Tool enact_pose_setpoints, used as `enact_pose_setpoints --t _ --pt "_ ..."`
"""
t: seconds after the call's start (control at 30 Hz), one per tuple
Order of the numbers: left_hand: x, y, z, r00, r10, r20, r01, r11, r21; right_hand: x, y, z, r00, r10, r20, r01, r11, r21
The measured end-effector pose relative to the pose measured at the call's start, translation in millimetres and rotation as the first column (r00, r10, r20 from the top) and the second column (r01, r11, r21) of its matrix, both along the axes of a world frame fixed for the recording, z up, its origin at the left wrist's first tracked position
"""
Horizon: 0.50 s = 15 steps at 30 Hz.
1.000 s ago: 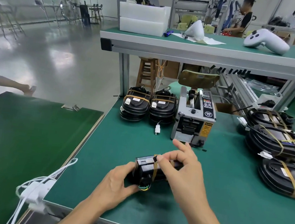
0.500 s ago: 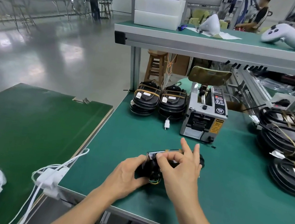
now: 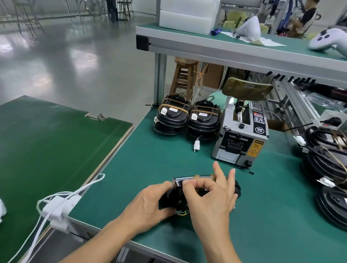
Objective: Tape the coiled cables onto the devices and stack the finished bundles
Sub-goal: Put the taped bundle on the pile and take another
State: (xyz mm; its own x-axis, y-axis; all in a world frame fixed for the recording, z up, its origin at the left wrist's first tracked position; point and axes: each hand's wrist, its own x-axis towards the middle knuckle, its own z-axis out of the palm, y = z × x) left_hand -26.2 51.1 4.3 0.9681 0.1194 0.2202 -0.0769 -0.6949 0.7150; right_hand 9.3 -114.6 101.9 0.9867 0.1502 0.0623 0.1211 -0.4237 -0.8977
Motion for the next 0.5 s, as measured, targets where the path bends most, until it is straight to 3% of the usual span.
enact_pose_setpoints --t 0.5 --pt "1.8 1.1 -4.3 1.000 0.004 0.004 -0.004 1.000 0.010 1.6 5.1 -10.2 0.998 -0.043 0.037 0.042 0.999 0.013"
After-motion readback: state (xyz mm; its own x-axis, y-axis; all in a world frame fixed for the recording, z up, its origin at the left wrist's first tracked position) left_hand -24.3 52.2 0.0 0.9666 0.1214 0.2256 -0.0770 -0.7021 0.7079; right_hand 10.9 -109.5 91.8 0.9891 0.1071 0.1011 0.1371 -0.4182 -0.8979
